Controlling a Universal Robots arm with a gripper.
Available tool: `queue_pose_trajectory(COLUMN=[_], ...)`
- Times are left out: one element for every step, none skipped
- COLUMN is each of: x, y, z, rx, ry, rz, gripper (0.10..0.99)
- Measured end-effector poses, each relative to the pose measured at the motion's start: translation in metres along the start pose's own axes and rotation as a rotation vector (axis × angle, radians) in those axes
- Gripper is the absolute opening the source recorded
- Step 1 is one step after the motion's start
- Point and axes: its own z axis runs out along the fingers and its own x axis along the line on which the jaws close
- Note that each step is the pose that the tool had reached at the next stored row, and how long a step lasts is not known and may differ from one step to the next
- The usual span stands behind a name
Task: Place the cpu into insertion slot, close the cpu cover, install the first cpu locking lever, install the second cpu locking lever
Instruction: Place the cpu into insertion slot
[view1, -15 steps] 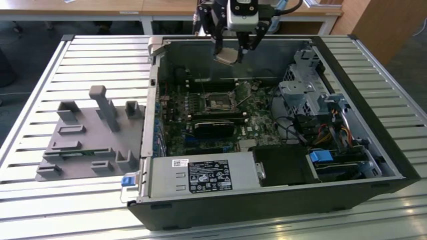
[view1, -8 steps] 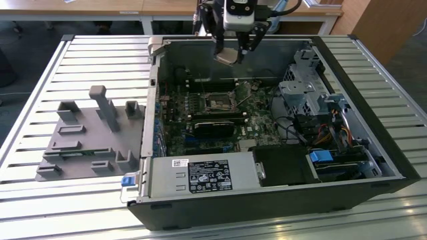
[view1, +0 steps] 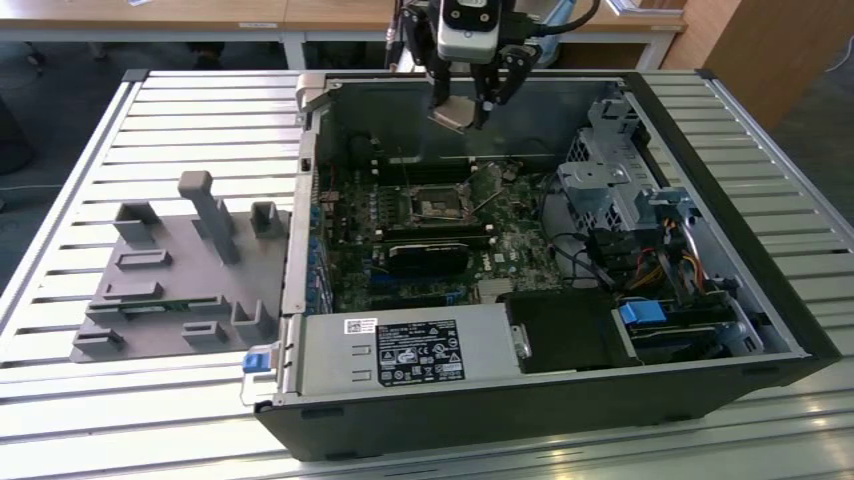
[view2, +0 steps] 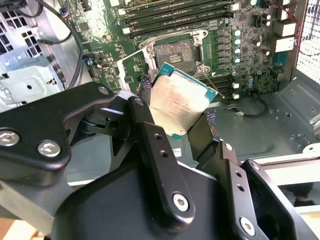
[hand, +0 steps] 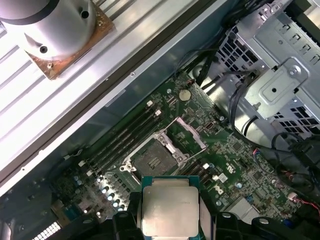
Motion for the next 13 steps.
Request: queue_pose_trajectory(x=[0.0,0.0,0.0,0.0,0.0,0.0,0.0,0.0,0.0,0.0,0.0,0.0,-0.0001], y=[0.0,-0.0001,-0.0001,-0.0001,-0.0001,-0.0002,-0.0002,-0.0002,-0.0003,-0.0003,-0.0003,-0.0004,-0.0004], z=[0.0002,0.0004,0.0007,0.0009,0.0012,0.0015,0.0018,0.0022,0.0025,0.0029,0.0033,0.0037,0.004], rx=[0.0,0.001,0.003,0.006,0.009,0.012,0.015,0.017,0.019,0.02,0.021,0.021,0.021], ry=[-0.0002,-0.0004,0.0002,0.0017,0.0035,0.0052,0.0069,0.0077,0.0074,0.0072,0.0064,0.005,0.0036], rz=[0.008,0.016,0.023,0.03,0.036,0.041,0.045,0.049,0.054,0.059,0.066,0.077,0.088], gripper=[0.541,0.541,0.541,0.541,0.541,0.541,0.541,0.541,0.541,0.541,0.541,0.541,0.541])
